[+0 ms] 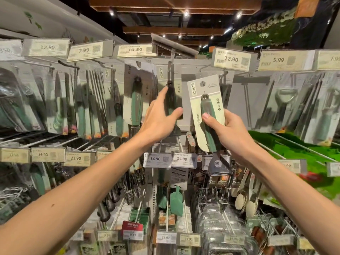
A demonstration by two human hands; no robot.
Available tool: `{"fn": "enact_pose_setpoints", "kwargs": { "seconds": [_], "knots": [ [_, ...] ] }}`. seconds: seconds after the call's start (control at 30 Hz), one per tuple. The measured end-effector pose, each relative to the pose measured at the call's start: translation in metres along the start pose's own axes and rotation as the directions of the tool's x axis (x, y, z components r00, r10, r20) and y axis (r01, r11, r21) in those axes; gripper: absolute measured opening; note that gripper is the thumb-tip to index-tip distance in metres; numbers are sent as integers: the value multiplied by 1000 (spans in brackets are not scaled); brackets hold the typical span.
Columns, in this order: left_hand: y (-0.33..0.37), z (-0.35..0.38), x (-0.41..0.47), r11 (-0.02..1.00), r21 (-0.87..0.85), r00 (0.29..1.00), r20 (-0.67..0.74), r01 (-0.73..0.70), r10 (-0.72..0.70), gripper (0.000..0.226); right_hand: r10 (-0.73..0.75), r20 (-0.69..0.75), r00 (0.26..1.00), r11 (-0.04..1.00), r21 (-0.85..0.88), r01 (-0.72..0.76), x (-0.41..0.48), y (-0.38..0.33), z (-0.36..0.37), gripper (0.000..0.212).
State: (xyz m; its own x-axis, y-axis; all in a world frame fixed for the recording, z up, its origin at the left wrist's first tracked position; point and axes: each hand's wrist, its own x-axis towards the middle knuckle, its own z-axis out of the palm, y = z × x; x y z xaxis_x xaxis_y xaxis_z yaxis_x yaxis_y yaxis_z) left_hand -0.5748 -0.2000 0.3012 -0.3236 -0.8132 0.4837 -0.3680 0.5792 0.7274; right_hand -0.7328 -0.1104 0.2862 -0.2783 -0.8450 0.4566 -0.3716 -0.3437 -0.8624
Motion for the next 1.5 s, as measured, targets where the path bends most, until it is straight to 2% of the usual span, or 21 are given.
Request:
{"fn": "enact_pose_setpoints", "kwargs": {
  "seconds": [0.07, 0.13, 0.2, 0.23, 0.3, 0.43, 0.57, 0.8, 0.97, 1.2, 1.3, 1.5],
  "knots": [
    [3, 4, -19, 989, -138, 999, -14, -49, 47, 75, 34, 10, 999, 999, 18, -34, -3, 4, 5, 14],
    [7, 7, -36, 956, -290, 999, 3, -38, 40, 79, 60, 33, 998, 996, 64, -62, -6, 5, 14, 15],
    [7, 9, -45, 933, -356, 998, -15, -58, 57, 80, 59, 69, 996, 991, 120, -67, -7, 3, 25, 20],
    [6, 8, -46, 929, -360, 996, -46, -87, 76, 78, 48, 87, 995, 989, 137, -60, -6, 1, 29, 30],
    [6, 1, -40, 932, -332, 986, -126, -146, 110, 74, 30, 111, 993, 989, 140, -46, -4, -5, 34, 55],
    [9, -18, -21, 947, -262, 972, -190, -183, 135, 67, -103, 95, 990, 989, 115, 92, 5, -16, 39, 76],
    [11, -34, -3, 960, -170, 964, -185, -223, 191, 62, -245, 90, 965, 959, -126, 255, 16, -21, 46, 59],
    [20, -40, 19, 982, -25, 969, -167, -188, 182, 51, -193, 94, 977, 960, -189, 208, 37, -24, 52, 65],
    [16, -38, 31, 991, 104, 988, -115, -89, 101, 49, -169, 109, 980, 943, -270, 192, 48, -14, 54, 68],
    [7, -20, 46, 945, 307, 988, -71, -110, 138, 36, -171, 137, 976, 876, -432, 214, 69, -2, 53, 66],
    [2, -16, 51, 940, 326, 986, -91, -104, 141, 23, -164, 137, 977, 844, -493, 211, 78, 8, 55, 65],
    [-3, -13, 58, 935, 340, 990, -61, -100, 128, 19, -114, 128, 985, 820, -548, 167, 89, 18, 58, 60]
  ]
}}
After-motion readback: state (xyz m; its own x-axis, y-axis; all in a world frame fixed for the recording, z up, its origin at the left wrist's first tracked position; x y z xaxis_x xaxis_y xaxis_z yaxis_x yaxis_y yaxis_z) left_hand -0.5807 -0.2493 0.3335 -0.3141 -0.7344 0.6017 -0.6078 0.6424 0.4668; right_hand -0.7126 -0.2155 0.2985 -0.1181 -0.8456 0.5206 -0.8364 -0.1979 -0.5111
